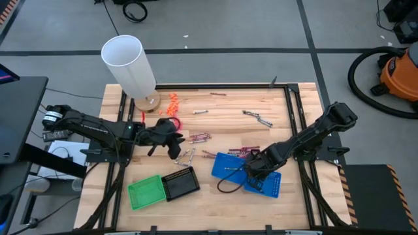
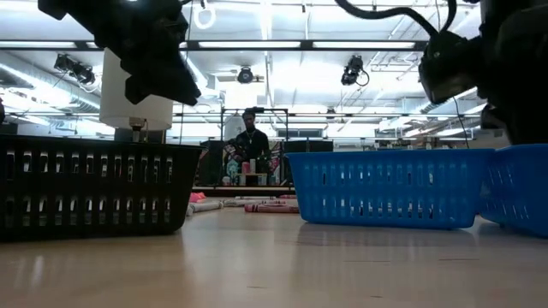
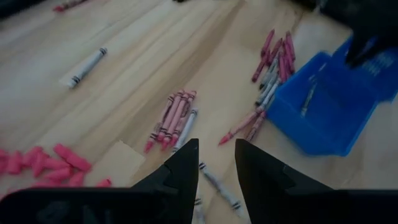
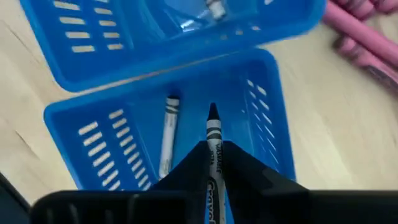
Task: Sort crayons
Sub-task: Put the black crayon into the right blue bin, then put the white crayon into the left blue bin
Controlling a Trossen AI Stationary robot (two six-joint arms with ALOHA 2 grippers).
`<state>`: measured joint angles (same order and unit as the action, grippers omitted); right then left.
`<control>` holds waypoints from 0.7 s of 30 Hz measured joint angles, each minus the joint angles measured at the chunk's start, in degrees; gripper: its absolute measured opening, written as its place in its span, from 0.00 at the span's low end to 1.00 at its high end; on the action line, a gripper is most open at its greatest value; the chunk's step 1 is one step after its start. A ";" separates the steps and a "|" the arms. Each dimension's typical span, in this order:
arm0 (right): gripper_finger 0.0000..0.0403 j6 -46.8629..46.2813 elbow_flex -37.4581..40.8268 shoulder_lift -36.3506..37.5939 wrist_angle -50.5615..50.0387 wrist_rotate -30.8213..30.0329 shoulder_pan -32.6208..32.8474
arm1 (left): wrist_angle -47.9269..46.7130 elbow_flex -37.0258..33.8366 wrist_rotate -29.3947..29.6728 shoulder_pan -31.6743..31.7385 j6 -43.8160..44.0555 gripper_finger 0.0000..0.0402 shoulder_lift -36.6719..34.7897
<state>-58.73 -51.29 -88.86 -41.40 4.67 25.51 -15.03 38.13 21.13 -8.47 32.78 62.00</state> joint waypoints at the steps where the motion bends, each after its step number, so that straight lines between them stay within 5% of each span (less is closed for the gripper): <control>1: 0.17 0.22 0.60 0.00 0.32 0.02 -0.04 | -0.15 0.00 -0.02 0.00 -1.14 0.28 0.10; 8: 0.28 2.42 0.29 0.49 -0.24 4.20 -0.89 | -2.03 -0.01 -4.21 0.67 -0.14 0.28 3.24; 14: 0.29 4.10 -3.92 3.44 -3.30 6.48 -2.48 | -2.30 -0.04 -11.85 0.68 1.08 0.28 5.69; 21: 0.29 7.76 -10.53 6.39 -14.84 4.57 -6.60 | -3.73 0.00 -13.04 -0.23 6.30 0.28 6.33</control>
<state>-50.97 -61.82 -82.47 -56.25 9.24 18.90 -18.75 38.13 8.08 -8.70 39.08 68.33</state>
